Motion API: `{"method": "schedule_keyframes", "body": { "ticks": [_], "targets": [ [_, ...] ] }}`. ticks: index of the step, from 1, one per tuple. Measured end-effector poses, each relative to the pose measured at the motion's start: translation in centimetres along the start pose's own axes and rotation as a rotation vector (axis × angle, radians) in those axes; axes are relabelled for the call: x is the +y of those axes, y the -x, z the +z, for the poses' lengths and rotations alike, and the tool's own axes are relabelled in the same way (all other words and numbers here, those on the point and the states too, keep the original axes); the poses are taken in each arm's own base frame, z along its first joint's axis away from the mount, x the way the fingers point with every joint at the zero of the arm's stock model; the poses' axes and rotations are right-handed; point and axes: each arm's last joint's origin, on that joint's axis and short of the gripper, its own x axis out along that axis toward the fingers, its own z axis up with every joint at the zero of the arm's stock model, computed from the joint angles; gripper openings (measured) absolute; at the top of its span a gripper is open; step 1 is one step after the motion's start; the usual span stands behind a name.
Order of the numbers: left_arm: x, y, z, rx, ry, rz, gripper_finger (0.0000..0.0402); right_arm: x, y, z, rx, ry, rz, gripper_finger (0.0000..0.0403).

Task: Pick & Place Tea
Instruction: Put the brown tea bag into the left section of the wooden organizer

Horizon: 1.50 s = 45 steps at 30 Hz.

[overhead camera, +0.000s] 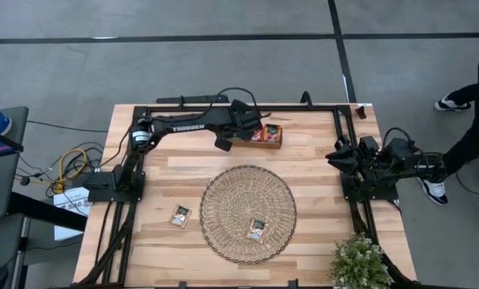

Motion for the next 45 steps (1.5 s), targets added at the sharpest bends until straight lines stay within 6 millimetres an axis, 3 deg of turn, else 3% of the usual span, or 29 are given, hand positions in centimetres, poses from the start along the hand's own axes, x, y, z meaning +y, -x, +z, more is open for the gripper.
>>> {"method": "schedule_keyframes", "body": {
  "ticks": [9,16,26,37,45],
  "targets": [
    [2.8,3.3,-0.1,-0.094,0.071,0.055,0.0,0.0,0.0,0.0,0.001,0.0,0.0,0.0082],
    [1.9,3.3,-0.7,-0.071,0.113,-0.066,0.0,0.0,0.0,0.0,0.001,0.0,0.001,0.0082],
    [1.4,3.7,-0.1,-0.138,0.178,-0.129,0.0,0.0,0.0,0.0,0.001,0.0,0.001,0.0082],
    [-0.1,0.5,1.7,-0.032,0.078,-0.132,0.0,0.0,0.0,0.0,0.002,-0.001,0.002,0.0082],
    [0.4,-0.3,1.2,-0.025,0.095,-0.139,0.0,0.0,0.0,0.0,0.002,-0.002,0.002,0.0082]
  ]
}}
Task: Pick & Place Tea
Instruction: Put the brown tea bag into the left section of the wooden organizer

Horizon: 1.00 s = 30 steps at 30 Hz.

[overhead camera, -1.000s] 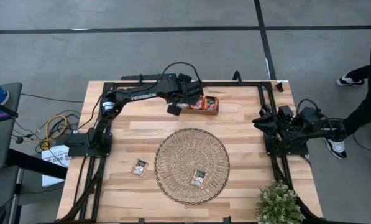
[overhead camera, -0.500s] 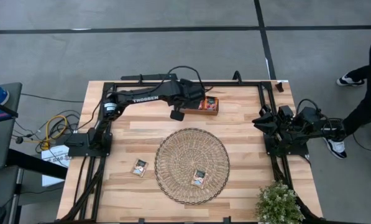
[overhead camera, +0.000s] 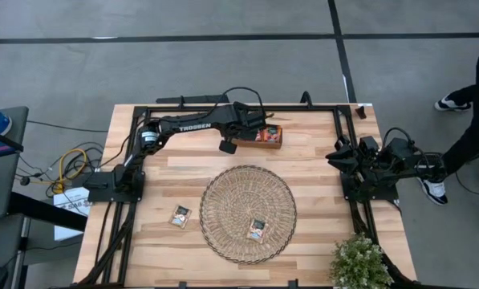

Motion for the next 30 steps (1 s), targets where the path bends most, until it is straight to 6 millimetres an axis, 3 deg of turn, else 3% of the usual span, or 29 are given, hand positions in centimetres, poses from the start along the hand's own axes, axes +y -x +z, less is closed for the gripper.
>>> {"method": "schedule_keyframes", "body": {
  "ticks": [24,30],
  "targets": [
    [1.3,-1.1,-1.1,-0.038,0.053,-0.086,0.0,0.0,0.0,0.0,0.0,0.001,0.0,0.0082],
    [0.8,-2.6,-0.5,-0.01,0.046,-0.108,0.0,0.0,0.0,0.0,0.0,0.001,0.0,0.0082]
  ]
}}
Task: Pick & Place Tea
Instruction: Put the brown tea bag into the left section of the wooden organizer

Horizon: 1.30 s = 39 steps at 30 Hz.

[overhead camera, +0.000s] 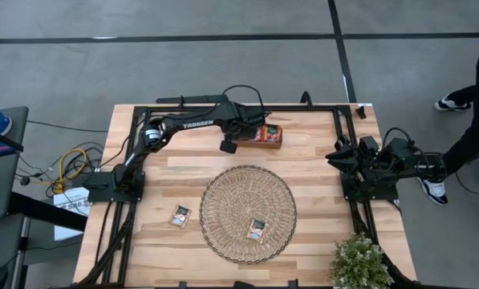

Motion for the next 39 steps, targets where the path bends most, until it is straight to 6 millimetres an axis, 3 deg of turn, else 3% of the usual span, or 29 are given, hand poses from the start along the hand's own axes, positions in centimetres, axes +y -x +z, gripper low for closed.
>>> {"method": "schedule_keyframes", "body": {
  "ticks": [4,12,29,39],
  "targets": [
    [-0.22,-1.07,0.34,0.034,-0.01,0.012,0.0,0.0,0.0,0.0,0.0,-0.012,0.001,0.0082],
    [0.35,-1.07,0.68,0.041,0.017,0.122,0.0,0.05,0.0,-0.02,0.007,-0.018,0.019,0.0082],
    [0.15,-0.93,0.94,0.032,0.02,0.13,0.0001,0.06,0.0,-0.02,0.007,-0.018,0.022,0.0082],
    [-0.27,-0.95,0.43,0.074,0.061,0.085,0.0034,0.06,0.0,-0.02,0.007,-0.018,0.022,0.0082]
  ]
}}
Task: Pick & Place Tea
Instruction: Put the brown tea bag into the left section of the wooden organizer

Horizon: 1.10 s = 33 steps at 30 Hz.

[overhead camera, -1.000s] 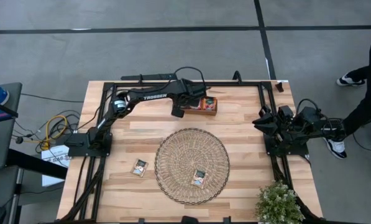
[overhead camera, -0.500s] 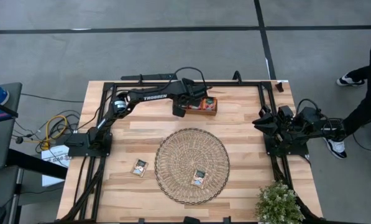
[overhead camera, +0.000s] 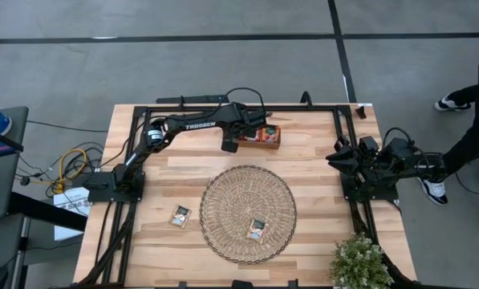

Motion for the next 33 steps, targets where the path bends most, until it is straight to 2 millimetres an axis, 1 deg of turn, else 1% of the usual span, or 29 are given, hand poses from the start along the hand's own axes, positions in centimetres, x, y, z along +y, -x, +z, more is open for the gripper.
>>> {"method": "schedule_keyframes", "body": {
  "ticks": [5,8,11,13,14,16,18,20,23,26,30,33],
  "targets": [
    [0.1,0.0,0.0,0.016,0.0,0.028,0.0057,0.0,0.0,0.0,0.0,0.0,0.0,0.0082],
    [0.5,0.5,-0.4,0.066,0.008,0.125,0.0064,0.0,0.0,0.0,0.0,0.0,0.0,0.0082],
    [0.9,2.4,-1.6,0.101,0.09,0.192,0.0064,0.0,0.0,0.0,0.0,0.0,0.001,0.0082],
    [0.7,4.4,-2.9,0.109,0.205,0.126,0.0064,0.0,0.0,0.0,0.0,0.0,0.001,0.0082],
    [0.3,5.5,-3.6,0.101,0.274,0.046,0.0063,0.0,0.0,0.0,0.001,0.0,0.001,0.0082],
    [-0.5,7.8,-4.8,0.081,0.419,-0.159,0.0063,0.0,0.0,0.0,0.001,0.0,0.002,0.0082],
    [-1.2,9.9,-5.5,0.025,0.542,-0.37,0.0062,0.0,0.0,0.0,0.001,0.0,0.003,0.0082],
    [-2.1,12.3,-6.1,-0.042,0.598,-0.468,0.0062,0.0,0.0,0.0,0.006,0.0,0.016,0.0082],
    [-4.3,15.7,-6.6,-0.089,0.601,-0.423,0.0062,0.1,0.0,-0.1,0.02,0.0,0.053,0.0082],
    [-6.9,18.2,-6.4,-0.139,0.579,-0.37,0.0062,0.2,0.0,-0.1,0.029,-0.009,0.079,0.0082],
    [-10.1,20.1,-5.9,-0.161,0.545,-0.368,0.0062,0.3,0.0,-0.1,0.036,-0.016,0.098,0.0082],
    [-11.9,20.7,-5.5,-0.162,0.527,-0.36,0.0062,0.3,0.0,-0.1,0.037,-0.017,0.102,0.0082]
  ]
}}
